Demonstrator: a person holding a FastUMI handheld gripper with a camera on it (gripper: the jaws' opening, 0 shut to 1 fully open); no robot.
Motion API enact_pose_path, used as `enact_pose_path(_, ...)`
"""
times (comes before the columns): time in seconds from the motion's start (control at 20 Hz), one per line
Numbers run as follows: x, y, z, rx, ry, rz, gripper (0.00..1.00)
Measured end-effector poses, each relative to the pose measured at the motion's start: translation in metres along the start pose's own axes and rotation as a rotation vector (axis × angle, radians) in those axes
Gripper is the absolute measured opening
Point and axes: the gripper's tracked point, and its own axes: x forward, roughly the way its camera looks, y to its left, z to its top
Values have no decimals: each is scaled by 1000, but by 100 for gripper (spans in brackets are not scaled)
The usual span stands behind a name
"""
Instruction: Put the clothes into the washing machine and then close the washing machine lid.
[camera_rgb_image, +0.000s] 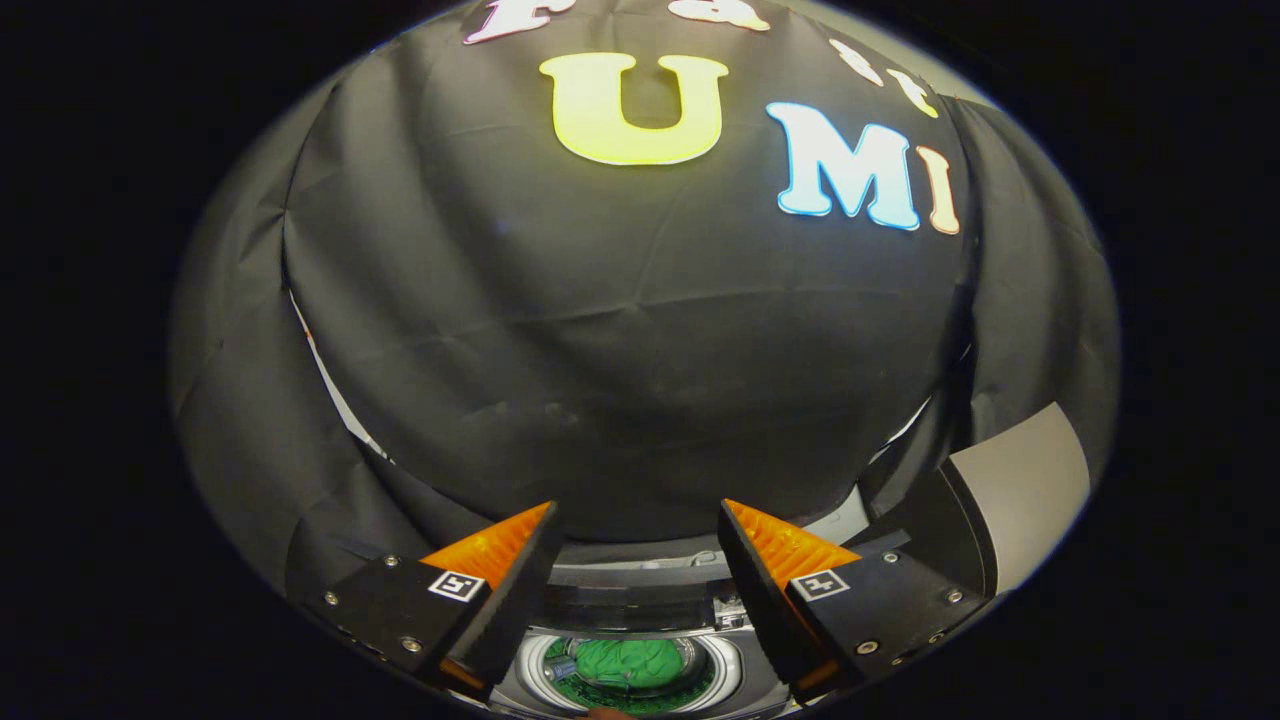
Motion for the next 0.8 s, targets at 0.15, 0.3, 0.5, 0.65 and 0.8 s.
enact_pose_path(0.15,2,0,-12,2,-3,8,97)
enact_pose_path(0.3,1,-1,-13,8,-15,15,97)
enact_pose_path(0.5,-1,-2,-11,10,-36,17,97)
enact_pose_path(0.65,-5,-3,-11,11,-40,10,97)
enact_pose_path(0.8,-19,-3,-22,9,-48,4,97)
